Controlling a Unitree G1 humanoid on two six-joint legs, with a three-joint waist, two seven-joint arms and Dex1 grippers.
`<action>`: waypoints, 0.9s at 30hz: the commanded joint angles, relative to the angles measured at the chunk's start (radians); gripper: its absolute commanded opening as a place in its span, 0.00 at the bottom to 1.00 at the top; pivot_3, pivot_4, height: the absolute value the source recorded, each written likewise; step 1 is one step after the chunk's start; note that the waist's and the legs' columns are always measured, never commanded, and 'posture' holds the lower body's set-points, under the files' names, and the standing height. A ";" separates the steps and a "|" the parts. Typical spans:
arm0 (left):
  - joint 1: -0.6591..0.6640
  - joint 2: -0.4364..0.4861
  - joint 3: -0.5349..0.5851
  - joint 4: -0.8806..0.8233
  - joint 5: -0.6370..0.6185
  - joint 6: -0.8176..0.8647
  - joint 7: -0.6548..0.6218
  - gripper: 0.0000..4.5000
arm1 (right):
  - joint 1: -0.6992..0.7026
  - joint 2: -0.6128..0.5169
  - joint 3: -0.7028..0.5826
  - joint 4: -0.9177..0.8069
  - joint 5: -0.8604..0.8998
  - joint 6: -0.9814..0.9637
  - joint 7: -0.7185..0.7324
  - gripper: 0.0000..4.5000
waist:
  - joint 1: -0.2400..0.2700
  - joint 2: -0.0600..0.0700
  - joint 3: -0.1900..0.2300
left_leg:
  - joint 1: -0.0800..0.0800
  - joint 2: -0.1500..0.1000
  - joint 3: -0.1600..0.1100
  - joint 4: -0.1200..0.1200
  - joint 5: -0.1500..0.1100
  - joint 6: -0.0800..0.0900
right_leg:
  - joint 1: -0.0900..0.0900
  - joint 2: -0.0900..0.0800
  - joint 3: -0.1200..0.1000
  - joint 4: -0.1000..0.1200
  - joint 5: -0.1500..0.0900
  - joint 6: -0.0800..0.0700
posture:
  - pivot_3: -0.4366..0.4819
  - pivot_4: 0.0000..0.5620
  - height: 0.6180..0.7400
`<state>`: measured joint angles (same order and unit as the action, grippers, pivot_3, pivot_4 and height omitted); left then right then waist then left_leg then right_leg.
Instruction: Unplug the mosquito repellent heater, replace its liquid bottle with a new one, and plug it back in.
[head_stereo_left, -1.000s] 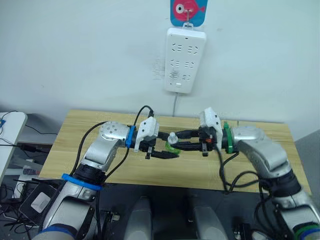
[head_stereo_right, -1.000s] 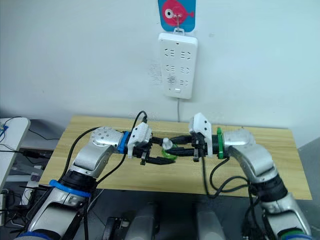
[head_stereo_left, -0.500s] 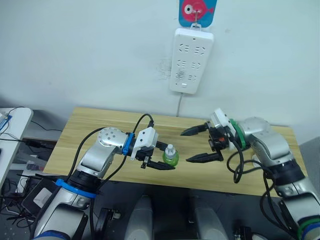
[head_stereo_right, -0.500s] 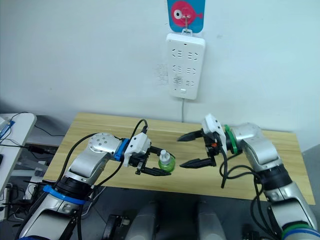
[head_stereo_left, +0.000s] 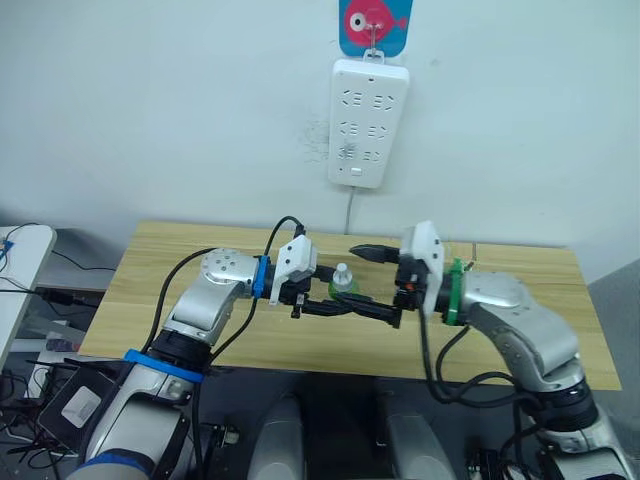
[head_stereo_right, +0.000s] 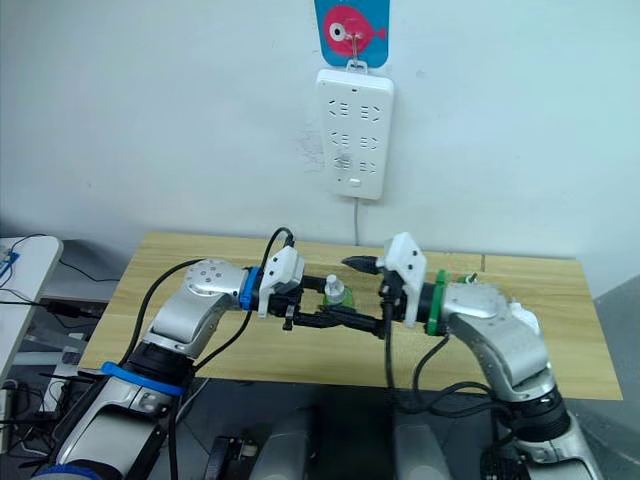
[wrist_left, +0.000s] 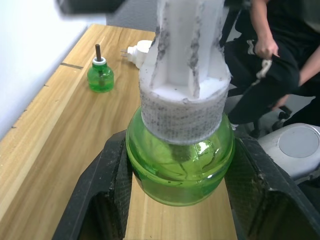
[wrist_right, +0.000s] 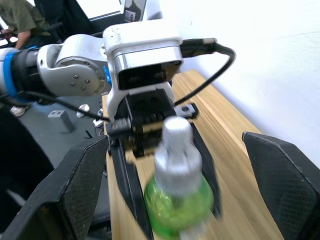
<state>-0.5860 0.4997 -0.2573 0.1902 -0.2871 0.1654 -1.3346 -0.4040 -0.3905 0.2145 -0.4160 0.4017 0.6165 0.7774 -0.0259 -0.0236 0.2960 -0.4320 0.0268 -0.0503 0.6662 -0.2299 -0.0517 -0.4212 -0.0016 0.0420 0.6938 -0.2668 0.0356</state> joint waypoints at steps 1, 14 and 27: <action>-0.025 -0.021 0.004 -0.003 0.001 -0.019 -0.002 0.50 | -0.042 0.039 0.034 0.053 -0.070 -0.065 -0.057 0.99 | 0.001 0.000 -0.001 | 0.000 0.000 0.000 0.000 0.000 0.000 | 0.000 0.000 0.000 0.000 0.000 0.000 | 0.49 0.41 1.00; -0.005 -0.008 0.017 -0.029 -0.001 -0.010 -0.010 0.50 | -0.016 -0.109 -0.115 0.025 -0.010 -0.047 -0.002 0.99 | 0.001 0.000 -0.002 | 0.000 0.000 0.000 0.000 0.000 0.000 | 0.000 -0.001 0.000 0.000 0.000 0.000 | 0.50 0.40 1.00; -0.004 -0.006 0.023 -0.041 -0.002 -0.007 -0.009 0.50 | -0.063 -0.031 -0.011 0.000 0.062 0.001 0.007 0.99 | -0.003 0.000 -0.004 | 0.000 0.000 0.000 -0.001 0.000 0.000 | 0.000 0.001 0.000 0.000 0.000 0.000 | 0.52 0.39 1.00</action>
<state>-0.5831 0.4930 -0.2490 0.1876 -0.2740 0.1667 -1.3411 -0.4513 -0.4299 0.2022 -0.4063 0.4760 0.6459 0.7984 -0.0290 -0.0236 0.2923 -0.4319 0.0269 -0.0504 0.6655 -0.2299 -0.0515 -0.4216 -0.0005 0.0418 0.6942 -0.2668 0.0355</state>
